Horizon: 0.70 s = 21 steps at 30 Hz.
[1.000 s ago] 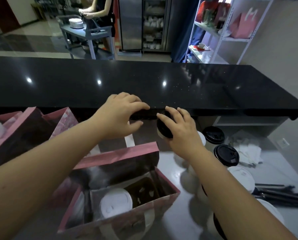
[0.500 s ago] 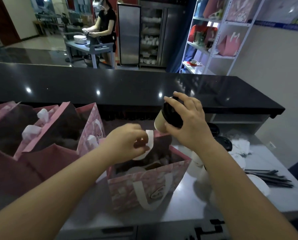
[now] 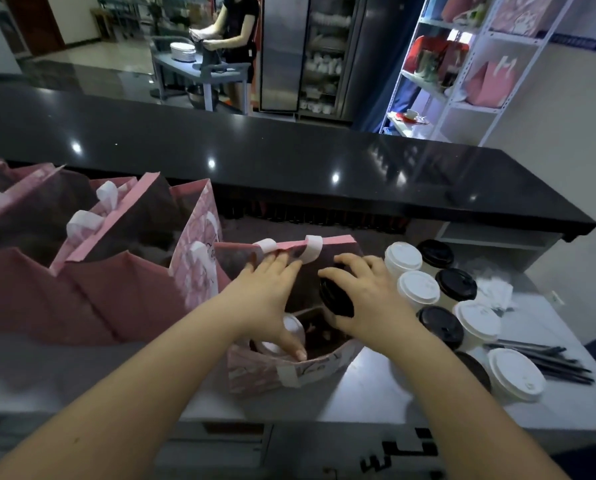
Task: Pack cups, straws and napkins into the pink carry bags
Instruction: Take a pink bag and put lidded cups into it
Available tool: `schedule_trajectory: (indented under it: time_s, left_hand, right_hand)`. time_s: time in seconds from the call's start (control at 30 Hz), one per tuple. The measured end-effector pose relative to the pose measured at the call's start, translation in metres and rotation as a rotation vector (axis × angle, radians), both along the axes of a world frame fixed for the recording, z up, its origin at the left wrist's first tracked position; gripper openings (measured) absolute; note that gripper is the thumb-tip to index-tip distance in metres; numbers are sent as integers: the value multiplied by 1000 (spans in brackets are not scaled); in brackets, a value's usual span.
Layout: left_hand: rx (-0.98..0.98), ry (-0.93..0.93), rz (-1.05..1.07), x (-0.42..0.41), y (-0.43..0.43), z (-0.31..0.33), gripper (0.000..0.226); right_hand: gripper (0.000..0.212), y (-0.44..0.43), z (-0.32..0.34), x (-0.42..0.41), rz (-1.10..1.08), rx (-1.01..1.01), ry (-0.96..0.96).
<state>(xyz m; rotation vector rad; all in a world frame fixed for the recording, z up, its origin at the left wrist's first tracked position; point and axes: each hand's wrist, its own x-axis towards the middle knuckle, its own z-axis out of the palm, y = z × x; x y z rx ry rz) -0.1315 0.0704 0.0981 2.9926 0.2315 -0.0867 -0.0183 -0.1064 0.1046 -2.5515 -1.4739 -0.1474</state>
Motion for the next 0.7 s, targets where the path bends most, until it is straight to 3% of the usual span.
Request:
schedule_trajectory:
  time_s: [0.3, 0.47, 0.7]
  left_hand:
    - [72, -2, 3, 1, -11, -9, 156]
    - [58, -20, 6, -6, -14, -9, 157]
    - [112, -1, 26, -7, -15, -8, 154]
  right_hand:
    - [69, 20, -14, 25, 78, -399, -129]
    - [79, 40, -31, 36, 4, -385, 69]
    - [85, 33, -57, 41, 73, -372, 249]
